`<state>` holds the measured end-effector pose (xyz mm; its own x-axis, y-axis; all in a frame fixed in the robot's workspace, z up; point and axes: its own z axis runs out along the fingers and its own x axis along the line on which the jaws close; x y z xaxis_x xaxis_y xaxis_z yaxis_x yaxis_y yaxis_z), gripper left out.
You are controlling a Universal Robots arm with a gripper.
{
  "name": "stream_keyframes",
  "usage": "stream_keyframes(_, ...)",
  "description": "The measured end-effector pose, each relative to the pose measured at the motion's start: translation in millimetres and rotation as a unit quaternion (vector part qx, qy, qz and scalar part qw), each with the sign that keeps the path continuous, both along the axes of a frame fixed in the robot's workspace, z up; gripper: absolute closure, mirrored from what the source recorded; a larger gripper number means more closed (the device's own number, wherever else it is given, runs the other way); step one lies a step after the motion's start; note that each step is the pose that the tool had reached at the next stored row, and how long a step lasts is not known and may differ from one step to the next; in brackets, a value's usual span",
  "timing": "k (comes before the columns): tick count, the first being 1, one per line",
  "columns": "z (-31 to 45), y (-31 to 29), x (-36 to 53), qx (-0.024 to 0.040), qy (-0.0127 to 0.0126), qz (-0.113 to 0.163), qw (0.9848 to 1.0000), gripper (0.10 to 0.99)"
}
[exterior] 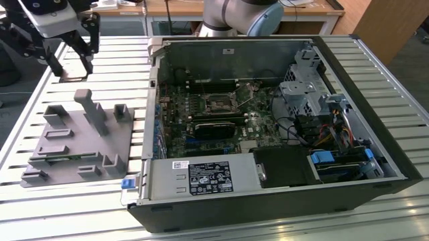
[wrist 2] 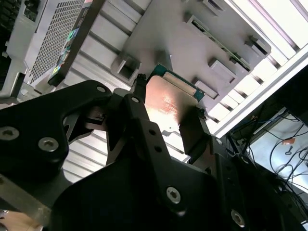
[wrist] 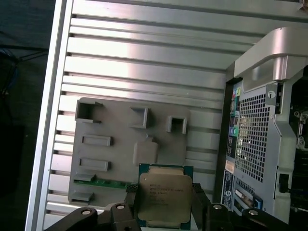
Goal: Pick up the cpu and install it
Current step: 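Pick up the cpu and move it towards the insertion slot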
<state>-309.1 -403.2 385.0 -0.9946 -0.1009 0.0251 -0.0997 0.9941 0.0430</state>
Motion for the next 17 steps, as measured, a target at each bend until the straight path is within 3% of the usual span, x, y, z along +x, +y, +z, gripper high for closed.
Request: stream_keyframes(17, -0.7, 6.4, 38.8, 0.0013, -0.0001, 0.0, 1.0, 0.557)
